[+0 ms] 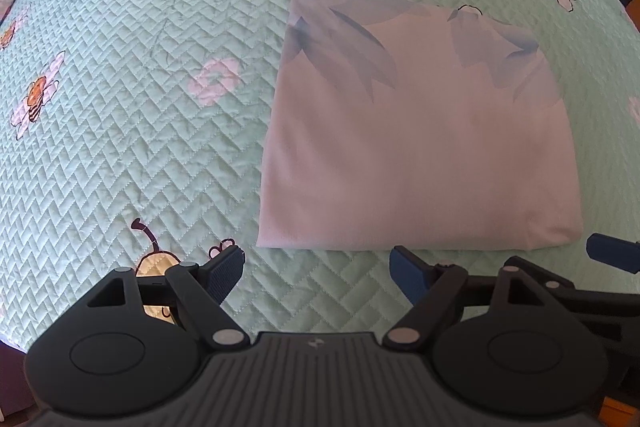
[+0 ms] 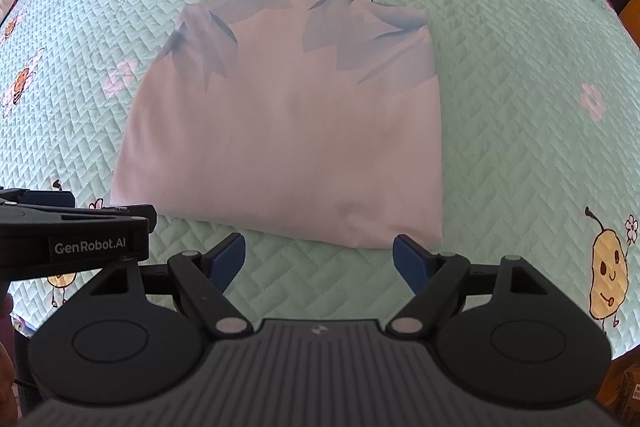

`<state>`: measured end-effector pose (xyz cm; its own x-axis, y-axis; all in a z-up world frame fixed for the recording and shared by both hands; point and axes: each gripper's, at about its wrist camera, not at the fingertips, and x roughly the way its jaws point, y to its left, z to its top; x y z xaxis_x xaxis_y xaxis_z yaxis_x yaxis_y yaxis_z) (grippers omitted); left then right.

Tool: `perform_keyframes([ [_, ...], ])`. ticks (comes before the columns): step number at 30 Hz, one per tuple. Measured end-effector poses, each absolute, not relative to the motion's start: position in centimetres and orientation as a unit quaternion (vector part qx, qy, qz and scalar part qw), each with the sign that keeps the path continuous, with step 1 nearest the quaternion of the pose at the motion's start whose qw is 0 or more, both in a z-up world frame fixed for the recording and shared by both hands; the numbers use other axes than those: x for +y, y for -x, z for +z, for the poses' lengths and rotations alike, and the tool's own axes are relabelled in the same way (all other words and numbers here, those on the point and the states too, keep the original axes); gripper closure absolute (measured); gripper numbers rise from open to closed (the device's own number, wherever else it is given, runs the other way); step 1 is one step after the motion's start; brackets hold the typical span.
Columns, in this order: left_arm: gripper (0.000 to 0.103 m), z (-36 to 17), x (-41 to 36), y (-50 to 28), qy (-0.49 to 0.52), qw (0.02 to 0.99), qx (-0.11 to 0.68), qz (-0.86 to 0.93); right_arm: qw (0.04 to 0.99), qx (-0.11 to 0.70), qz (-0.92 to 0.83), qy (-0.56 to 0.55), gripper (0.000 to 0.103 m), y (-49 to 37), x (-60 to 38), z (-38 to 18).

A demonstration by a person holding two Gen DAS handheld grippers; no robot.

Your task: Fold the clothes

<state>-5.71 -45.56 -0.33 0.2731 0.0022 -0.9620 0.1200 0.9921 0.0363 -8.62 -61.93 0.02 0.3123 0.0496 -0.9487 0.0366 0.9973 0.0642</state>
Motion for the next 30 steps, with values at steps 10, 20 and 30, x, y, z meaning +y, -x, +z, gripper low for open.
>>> perform_keyframes([
  [10, 0.02, 2.0, -45.4, 6.3, -0.037, 0.848, 0.527, -0.042, 0.833, 0.549, 0.015, -0.063, 0.021, 8.7, -62.8, 0.5],
  [20, 0.0, 13.7, -45.6, 16.4, -0.114, 0.989, 0.095, 0.01, 0.984, 0.155, -0.062, -0.066, 0.0, 18.0, -66.2, 7.1],
  [30, 0.0, 13.4, -47.4, 15.0, -0.23, 0.955, 0.168, 0.088, 0.97, 0.198, -0.121, -0.075, 0.0, 17.0, -68.1, 7.9],
])
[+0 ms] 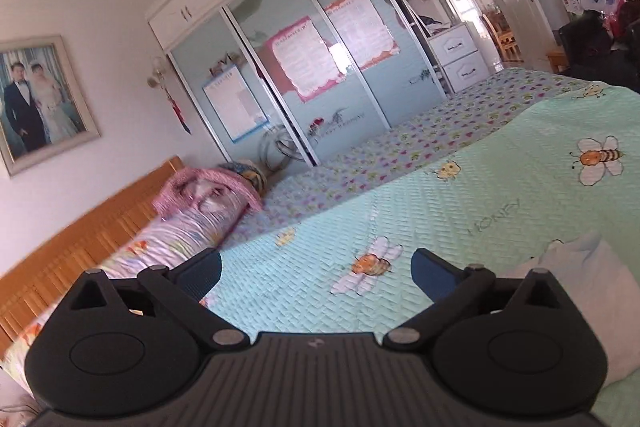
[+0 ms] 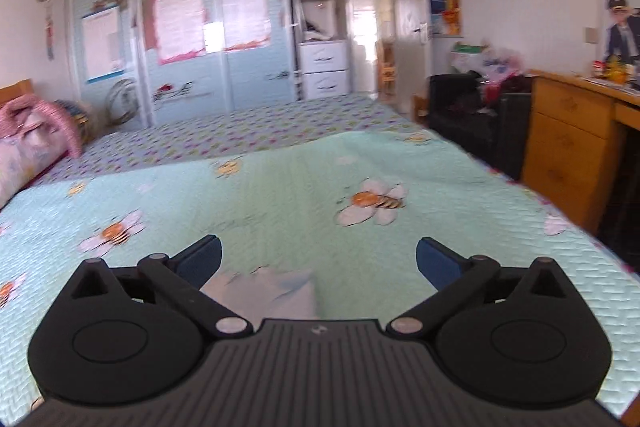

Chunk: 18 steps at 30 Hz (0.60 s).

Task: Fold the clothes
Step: 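Roll both grippers and bring them down to the shirt's edge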

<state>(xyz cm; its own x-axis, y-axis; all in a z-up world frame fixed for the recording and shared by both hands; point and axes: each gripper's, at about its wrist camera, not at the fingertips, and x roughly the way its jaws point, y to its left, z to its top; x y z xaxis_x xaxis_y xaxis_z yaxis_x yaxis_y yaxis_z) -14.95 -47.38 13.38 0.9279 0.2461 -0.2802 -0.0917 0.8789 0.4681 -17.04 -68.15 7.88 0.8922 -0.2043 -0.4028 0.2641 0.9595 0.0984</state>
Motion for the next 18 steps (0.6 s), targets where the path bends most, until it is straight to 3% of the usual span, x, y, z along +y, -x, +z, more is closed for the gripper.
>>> perform_keyframes([
  [9, 0.0, 10.6, -42.7, 11.9, -0.071, 0.938, 0.338, -0.015, 0.885, 0.355, 0.015, -0.301, 0.0, 13.1, -72.8, 2.3],
  [13, 0.0, 8.8, -41.8, 10.8, -0.042, 0.928, 0.369, -0.021, 0.851, 0.368, 0.058, -0.372, 0.0, 13.1, -72.6, -0.1],
  [18, 0.001, 1.9, -35.8, 5.9, 0.174, 0.872, 0.454, -0.06, 0.819, 0.39, 0.072, -0.414, 0.0, 10.6, -75.0, -3.2],
])
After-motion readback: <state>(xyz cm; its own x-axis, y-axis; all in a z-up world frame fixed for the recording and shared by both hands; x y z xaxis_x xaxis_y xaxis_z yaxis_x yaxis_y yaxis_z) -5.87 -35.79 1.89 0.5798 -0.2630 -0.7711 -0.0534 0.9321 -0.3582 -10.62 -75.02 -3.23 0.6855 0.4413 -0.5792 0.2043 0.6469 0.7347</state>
